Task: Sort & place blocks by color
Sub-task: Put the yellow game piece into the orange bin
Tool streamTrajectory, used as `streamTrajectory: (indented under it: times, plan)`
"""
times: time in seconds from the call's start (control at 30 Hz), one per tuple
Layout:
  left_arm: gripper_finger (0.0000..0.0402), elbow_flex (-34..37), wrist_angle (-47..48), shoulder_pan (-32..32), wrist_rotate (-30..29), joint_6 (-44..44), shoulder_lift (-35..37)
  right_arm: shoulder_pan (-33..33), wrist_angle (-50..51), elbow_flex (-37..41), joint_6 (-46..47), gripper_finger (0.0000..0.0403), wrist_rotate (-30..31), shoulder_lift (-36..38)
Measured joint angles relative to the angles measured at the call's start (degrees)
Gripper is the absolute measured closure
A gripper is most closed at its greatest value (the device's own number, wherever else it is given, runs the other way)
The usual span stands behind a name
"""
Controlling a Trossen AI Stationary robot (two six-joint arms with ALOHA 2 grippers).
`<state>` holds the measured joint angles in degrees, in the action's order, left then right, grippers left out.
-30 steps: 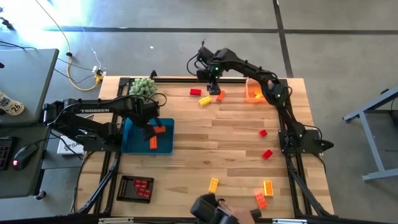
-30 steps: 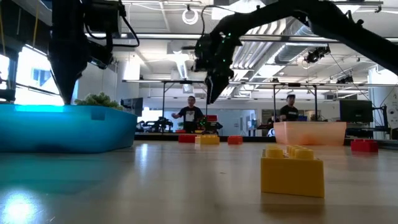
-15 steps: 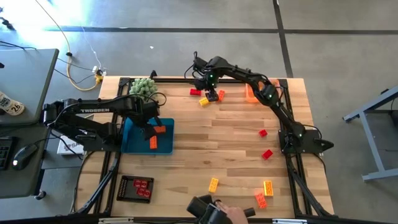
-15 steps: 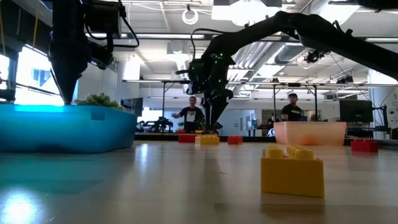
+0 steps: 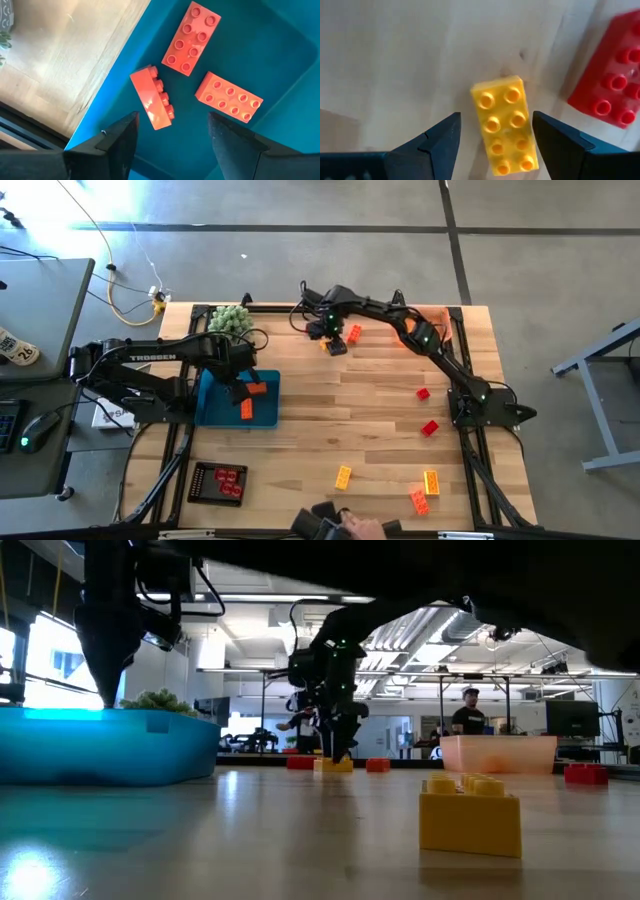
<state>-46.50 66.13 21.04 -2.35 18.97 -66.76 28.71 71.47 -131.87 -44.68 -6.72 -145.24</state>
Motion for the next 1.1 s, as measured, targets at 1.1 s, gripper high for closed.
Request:
streamTrajectory:
  times: [1.1]
  plan:
    - [0.0178,0.0,0.0,-0.09,0.17,-1.17,-0.04,-0.34,7.95,-2.52,20.43,0.0288,5.97,-1.21]
